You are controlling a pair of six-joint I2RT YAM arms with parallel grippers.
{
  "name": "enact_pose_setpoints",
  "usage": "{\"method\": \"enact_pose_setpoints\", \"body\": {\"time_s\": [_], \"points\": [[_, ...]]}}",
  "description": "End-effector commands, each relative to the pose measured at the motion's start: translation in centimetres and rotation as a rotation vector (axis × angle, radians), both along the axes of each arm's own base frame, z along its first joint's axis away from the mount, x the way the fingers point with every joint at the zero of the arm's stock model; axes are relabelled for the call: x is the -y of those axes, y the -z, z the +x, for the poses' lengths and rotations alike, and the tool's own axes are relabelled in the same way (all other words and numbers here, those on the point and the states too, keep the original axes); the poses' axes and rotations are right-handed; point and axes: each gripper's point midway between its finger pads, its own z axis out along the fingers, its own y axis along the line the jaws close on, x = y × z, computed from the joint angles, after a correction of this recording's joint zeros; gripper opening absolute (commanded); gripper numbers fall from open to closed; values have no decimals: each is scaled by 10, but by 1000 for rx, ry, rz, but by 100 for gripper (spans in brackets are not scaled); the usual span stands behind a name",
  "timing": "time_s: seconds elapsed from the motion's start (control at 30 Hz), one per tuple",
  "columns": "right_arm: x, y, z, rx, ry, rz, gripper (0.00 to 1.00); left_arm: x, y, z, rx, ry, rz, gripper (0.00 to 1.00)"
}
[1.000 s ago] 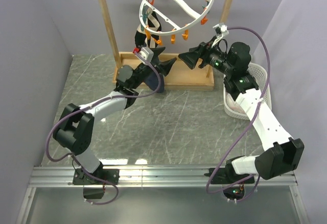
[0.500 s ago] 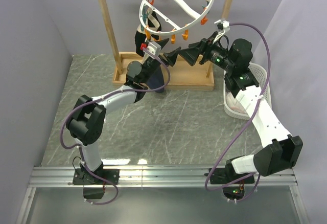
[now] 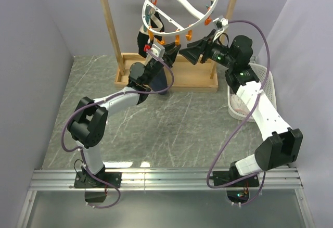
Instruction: Clip the underwear to the hanger
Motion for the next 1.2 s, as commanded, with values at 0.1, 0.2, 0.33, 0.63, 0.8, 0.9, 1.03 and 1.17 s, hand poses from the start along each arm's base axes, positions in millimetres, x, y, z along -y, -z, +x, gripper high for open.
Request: {"method": "enact_pose_setpoints", "body": {"time_s": [0.1,0.2,0.33,0.63,0.8,0.9,1.03,1.17], "points": [[-6,-27,-4,189,-58,-18,63,-1,-33,-30,93,68,9,17],[-7,-19,1,228,-60,-47,62,1,-30,-35,90,87,24,13],[-9,-17,12,257,-50,-59,63,2,-28,-38,92,101,42,8],[-14,-24,31,252,-54,-22,64,7,-25,-47,107,148,67,0],[-19,-32,33,249,-83,17,65,9,-22,-50,107,168,76,0],[-21,-37,36,243,-93,37,65,10,-20,-51,102,177,81,0],[-23,-43,36,246,-104,59,63,10,-19,-52,99,182,84,0],[-23,-44,37,244,-104,64,56,11,-19,-52,99,184,86,0]]}}
